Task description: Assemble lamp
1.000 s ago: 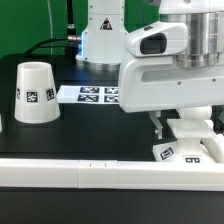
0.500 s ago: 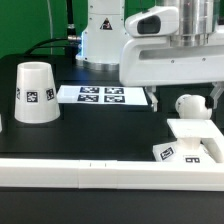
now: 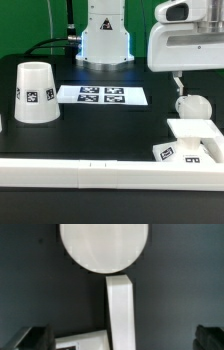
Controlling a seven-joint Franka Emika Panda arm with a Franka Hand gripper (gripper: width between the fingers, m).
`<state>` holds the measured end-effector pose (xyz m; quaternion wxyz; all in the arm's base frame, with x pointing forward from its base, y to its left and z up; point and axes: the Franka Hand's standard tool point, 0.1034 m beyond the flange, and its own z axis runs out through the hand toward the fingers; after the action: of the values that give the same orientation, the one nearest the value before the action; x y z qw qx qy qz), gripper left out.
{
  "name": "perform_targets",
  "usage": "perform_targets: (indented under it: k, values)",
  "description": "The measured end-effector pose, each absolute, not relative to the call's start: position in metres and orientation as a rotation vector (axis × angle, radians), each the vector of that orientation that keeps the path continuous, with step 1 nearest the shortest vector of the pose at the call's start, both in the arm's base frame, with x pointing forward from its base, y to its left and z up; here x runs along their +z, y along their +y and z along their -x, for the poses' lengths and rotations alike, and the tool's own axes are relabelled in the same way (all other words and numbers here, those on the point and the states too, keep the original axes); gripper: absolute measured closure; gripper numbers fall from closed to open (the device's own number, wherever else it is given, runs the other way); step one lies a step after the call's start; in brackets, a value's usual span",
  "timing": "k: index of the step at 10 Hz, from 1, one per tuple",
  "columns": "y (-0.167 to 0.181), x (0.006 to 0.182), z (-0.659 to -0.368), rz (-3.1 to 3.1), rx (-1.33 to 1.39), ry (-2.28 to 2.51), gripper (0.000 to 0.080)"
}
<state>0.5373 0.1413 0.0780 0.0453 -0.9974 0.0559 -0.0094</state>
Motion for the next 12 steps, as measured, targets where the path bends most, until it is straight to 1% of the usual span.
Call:
perform_targets:
  k: [2,4,6,8,10,12]
  values:
    - [0.140,0.077,-0.534,3.054,0.032,0.162,0.0101]
    - [0.137,0.073,-0.533,3.047,0.164,0.143,0.0101]
    - [0.141,0.067,-0.521,3.032,0.408,0.060,0.0101]
    - [0.138,0.061,-0.521,3.005,0.528,0.019,0.0101]
    - [0.136,0.061,-0.510,2.956,0.800,0.008,0.0101]
    - [0.142,0.056,-0.506,2.907,0.979,-0.003,0.0101]
